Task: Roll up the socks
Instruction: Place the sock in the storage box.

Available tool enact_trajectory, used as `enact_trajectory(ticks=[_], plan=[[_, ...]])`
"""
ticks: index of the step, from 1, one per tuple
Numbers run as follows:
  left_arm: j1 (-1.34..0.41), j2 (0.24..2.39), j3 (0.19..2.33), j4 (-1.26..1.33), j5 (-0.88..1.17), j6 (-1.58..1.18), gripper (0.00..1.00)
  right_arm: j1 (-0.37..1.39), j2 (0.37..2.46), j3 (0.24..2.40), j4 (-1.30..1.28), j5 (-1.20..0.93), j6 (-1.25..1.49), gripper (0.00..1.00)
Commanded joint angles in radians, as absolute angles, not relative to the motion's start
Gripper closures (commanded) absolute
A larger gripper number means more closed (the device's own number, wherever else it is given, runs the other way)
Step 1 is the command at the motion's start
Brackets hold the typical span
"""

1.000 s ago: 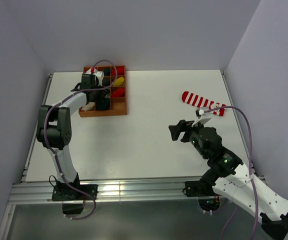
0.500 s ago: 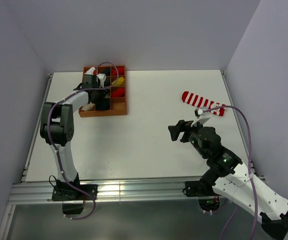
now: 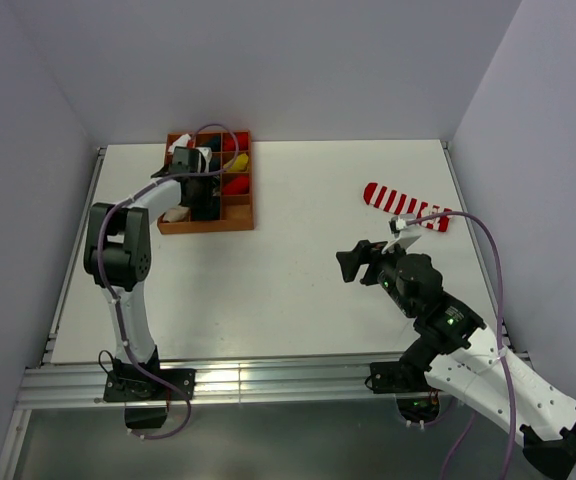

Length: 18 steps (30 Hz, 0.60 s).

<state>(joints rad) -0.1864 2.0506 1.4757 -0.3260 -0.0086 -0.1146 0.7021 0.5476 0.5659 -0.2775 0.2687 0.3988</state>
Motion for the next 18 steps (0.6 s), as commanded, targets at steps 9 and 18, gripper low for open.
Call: enact_trajectory(ticks=[9,18], plan=[[-0.207,1.836,1.578,-0.500,0.005,-0.152,0.39,0.696,0.552,0.640,-0.281,0.334,0.385,0.16],[-0.207,1.466,1.473,-0.499,-0.135,-0.253,0.21,0.680,0.765,0.814,-0.368,0.601,0.472,0.00]])
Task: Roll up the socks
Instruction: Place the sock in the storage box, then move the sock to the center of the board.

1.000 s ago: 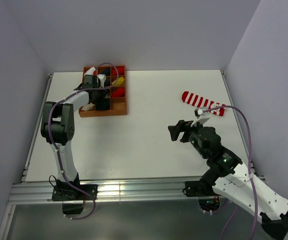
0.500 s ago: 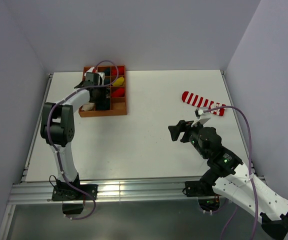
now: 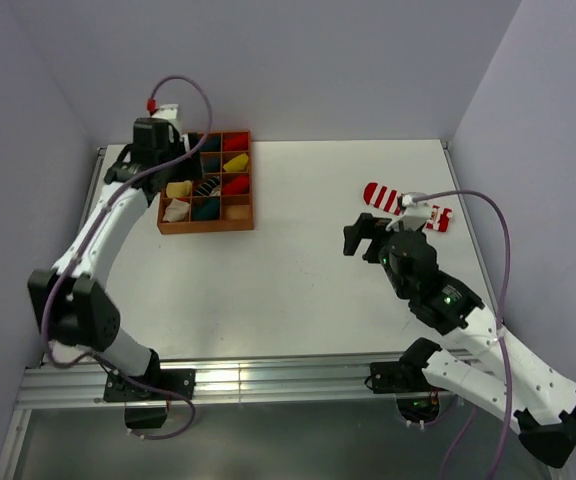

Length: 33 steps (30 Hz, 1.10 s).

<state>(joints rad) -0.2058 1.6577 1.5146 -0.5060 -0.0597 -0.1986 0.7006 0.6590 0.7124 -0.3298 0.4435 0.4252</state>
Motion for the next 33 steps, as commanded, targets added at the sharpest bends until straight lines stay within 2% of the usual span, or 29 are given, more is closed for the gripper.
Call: enact_trajectory(ticks=[1,6,7,11,15,21,28,33], plan=[[-0.206,1.425,1.453,-0.494,-0.147,-0.258,0.18,0.664,0.803,0.839,-0.408,0.615,0.480,0.00],[-0.204,1.160,1.266,-0.442,-0.236,-0.333,0.09,0.514,1.029,0.972,-0.469,0.605,0.537,0.00],[-0.206,1.120,1.232,-0.430,-0.251,-0.359,0.01,0.450,1.055,0.980,-0.460,0.585,0.543,0.00],[-0.202,0.942,1.076,-0.379,-0.290,-0.445,0.00,0.265,1.215,1.043,-0.462,0.485,0.566,0.00],[-0.202,0.804,0.945,-0.367,-0.242,-0.474,0.00,0.062,1.409,1.160,-0.483,0.408,0.566,0.04],[-0.232,0.752,0.804,-0.334,-0.227,-0.494,0.01,-0.170,1.693,1.259,-0.454,0.290,0.563,0.12],[-0.293,0.775,0.795,-0.363,-0.275,-0.462,0.01,-0.285,1.877,1.353,-0.417,0.216,0.529,0.13],[-0.308,0.785,0.796,-0.359,-0.261,-0.454,0.01,-0.301,1.968,1.416,-0.434,0.169,0.476,0.16]])
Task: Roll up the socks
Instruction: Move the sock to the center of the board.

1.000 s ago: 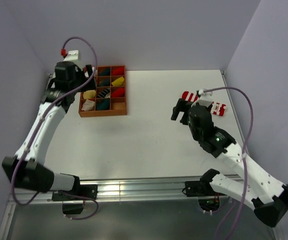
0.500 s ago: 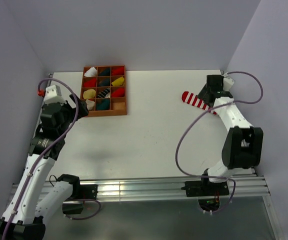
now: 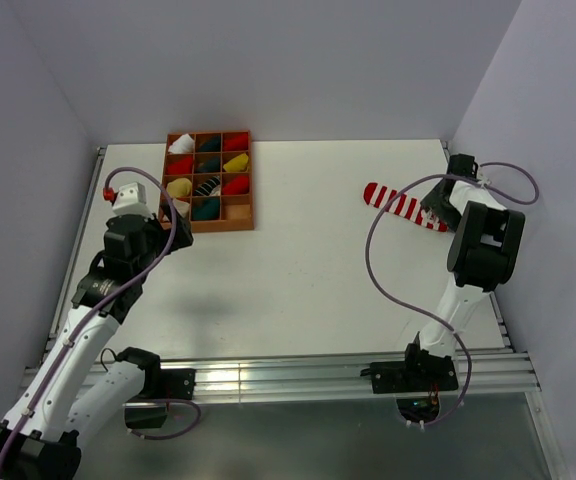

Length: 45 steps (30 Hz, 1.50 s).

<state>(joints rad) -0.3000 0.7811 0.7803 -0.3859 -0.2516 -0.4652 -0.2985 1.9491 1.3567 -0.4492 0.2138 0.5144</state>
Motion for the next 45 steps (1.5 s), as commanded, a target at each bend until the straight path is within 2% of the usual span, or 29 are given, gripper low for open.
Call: enact_trajectory(ticks=[1,4,8,13,16,20,26,34,41,45], plan=[[-0.316,0.790,0.796,-0.362,-0.259,-0.454,0.00,-0.302,1.971,1.414,-0.439,0.157,0.474,0.17],[-0.327,0.793,0.798,-0.371,-0.261,-0.451,0.01,-0.302,1.954,1.362,-0.423,0.091,0.502,0.22],[-0.334,0.790,0.799,-0.374,-0.267,-0.448,0.00,-0.281,1.889,1.261,-0.437,0.061,0.531,0.24],[-0.339,0.790,0.801,-0.379,-0.267,-0.446,0.01,-0.126,1.744,1.175,-0.446,0.048,0.511,0.24],[-0.341,0.795,0.798,-0.379,-0.262,-0.446,0.01,-0.033,1.665,1.134,-0.443,0.075,0.514,0.24],[-0.341,0.801,0.799,-0.379,-0.261,-0.446,0.01,-0.028,1.620,1.172,-0.439,0.158,0.482,0.25],[-0.341,0.801,0.798,-0.383,-0.265,-0.446,0.01,-0.121,1.718,1.316,-0.396,0.152,0.457,0.25],[-0.341,0.805,0.793,-0.383,-0.262,-0.446,0.01,-0.179,1.982,1.544,-0.431,0.121,0.463,0.27],[-0.339,0.801,0.795,-0.385,-0.268,-0.443,0.01,-0.184,2.118,1.606,-0.538,0.045,0.505,0.31],[-0.339,0.801,0.793,-0.382,-0.261,-0.443,0.01,-0.176,2.083,1.537,-0.571,0.017,0.534,0.34]])
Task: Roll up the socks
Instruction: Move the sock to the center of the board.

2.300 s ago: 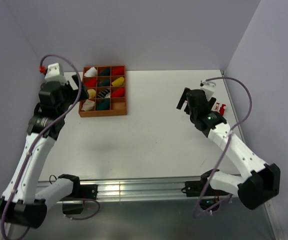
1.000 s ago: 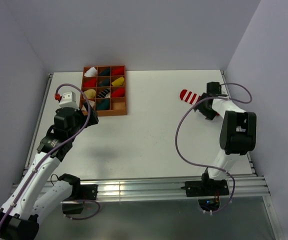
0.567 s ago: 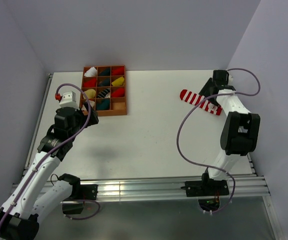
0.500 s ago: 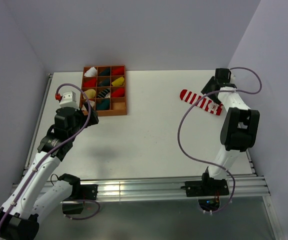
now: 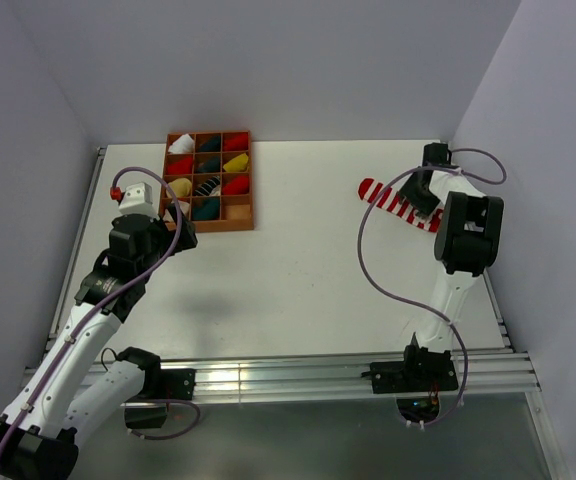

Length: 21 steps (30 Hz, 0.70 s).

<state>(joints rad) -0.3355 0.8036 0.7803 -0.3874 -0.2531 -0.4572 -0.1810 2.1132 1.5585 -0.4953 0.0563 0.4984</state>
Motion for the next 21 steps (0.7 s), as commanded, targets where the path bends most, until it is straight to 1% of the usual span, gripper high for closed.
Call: enact_trajectory(ticks=[1,3,4,6,7,8,10,11,13,16,21], plan=[[-0.339,0.802,0.793,-0.382,-0.258,-0.443,0.01,-0.170,2.069,1.491,-0.571,0.015,0.538,0.34],[-0.339,0.802,0.795,-0.383,-0.259,-0.443,0.01,-0.141,2.013,1.436,-0.569,0.005,0.557,0.34],[-0.339,0.804,0.793,-0.385,-0.262,-0.443,0.01,-0.127,1.990,1.364,-0.562,0.005,0.564,0.34],[-0.339,0.804,0.795,-0.385,-0.264,-0.443,0.01,-0.078,1.895,1.274,-0.532,-0.021,0.616,0.34],[-0.339,0.802,0.793,-0.385,-0.262,-0.443,0.01,-0.060,1.853,1.174,-0.476,-0.043,0.638,0.35],[-0.339,0.802,0.793,-0.385,-0.264,-0.443,0.01,-0.034,1.760,1.123,-0.441,-0.041,0.688,0.35],[-0.339,0.804,0.793,-0.387,-0.262,-0.443,0.01,0.081,1.668,1.027,-0.356,-0.046,0.722,0.35],[-0.339,0.805,0.795,-0.385,-0.261,-0.443,0.01,0.169,1.608,1.017,-0.347,-0.046,0.738,0.36],[-0.339,0.807,0.793,-0.385,-0.255,-0.443,0.01,0.250,1.577,1.037,-0.354,-0.054,0.726,0.36],[-0.337,0.807,0.796,-0.388,-0.264,-0.445,0.01,0.352,1.559,1.098,-0.434,0.029,0.661,0.36],[-0.337,0.807,0.793,-0.388,-0.256,-0.443,0.01,0.341,1.539,1.109,-0.471,0.204,0.523,0.36]])
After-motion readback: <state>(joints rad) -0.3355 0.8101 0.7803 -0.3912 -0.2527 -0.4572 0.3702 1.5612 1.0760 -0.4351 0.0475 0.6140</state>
